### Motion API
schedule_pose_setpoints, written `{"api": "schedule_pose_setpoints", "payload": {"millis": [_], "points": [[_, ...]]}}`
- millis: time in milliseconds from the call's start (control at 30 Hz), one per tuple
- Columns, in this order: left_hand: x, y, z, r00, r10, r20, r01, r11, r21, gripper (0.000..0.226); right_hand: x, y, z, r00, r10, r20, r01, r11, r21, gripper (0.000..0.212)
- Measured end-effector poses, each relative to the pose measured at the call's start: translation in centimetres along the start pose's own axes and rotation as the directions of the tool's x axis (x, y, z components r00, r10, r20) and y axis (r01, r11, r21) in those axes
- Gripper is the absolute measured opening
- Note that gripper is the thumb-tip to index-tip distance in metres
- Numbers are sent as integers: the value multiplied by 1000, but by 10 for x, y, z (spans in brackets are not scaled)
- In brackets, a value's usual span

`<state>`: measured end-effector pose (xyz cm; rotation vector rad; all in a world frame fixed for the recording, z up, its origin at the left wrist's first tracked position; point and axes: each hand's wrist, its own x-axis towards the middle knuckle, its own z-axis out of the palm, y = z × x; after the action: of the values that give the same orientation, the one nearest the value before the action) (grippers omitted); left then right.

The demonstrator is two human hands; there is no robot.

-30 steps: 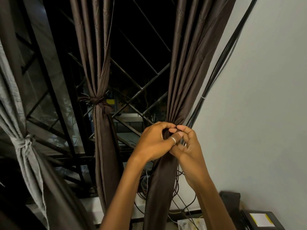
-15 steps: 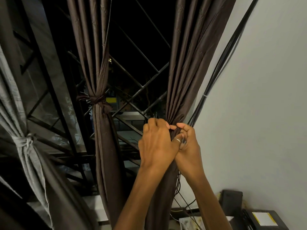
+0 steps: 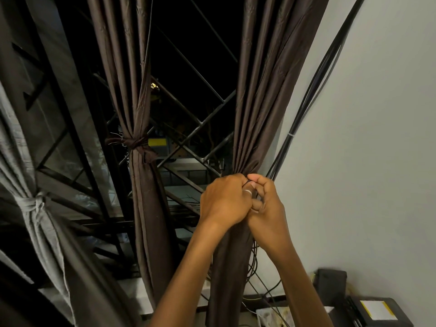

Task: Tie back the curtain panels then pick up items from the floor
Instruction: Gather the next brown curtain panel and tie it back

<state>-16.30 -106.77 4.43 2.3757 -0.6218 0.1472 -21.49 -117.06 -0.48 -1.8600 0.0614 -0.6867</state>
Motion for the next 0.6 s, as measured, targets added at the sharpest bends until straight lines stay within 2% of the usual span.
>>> {"api": "schedule_pose_setpoints", "payload": {"millis": [67, 133, 267, 333, 400, 467, 533, 600], "points": [[5, -8, -2, 999, 28, 43, -23, 993, -112, 23, -1, -1, 0, 999, 42, -15, -41, 998, 57, 62], [8, -16, -2, 996, 72, 45, -63, 983, -173, 26, -3, -2, -2, 996, 71, -58, -69, 997, 43, 61], [9, -29, -3, 987, 157, -20, -157, 958, -240, 23, -2, -8, -16, 990, 95, -101, -112, 977, -184, 50], [9, -35, -3, 981, 188, -40, -193, 953, -235, 23, 1, -13, -24, 994, 98, -53, -110, 935, -337, 35], [9, -38, -3, 975, 217, -36, -219, 943, -250, 26, 2, -17, -29, 995, 105, 0, -95, 905, -414, 23], [10, -41, -4, 970, 241, -37, -242, 932, -270, 29, 2, -23, -34, 994, 103, 18, -86, 904, -418, 18], [10, -45, -6, 967, 250, -52, -254, 920, -298, 32, 5, -28, -41, 998, 64, 2, -59, 933, -356, 24], [9, -50, -7, 966, 253, -54, -255, 898, -359, 31, 9, -32, -45, 999, -47, -8, 42, 941, -334, 30]]}}
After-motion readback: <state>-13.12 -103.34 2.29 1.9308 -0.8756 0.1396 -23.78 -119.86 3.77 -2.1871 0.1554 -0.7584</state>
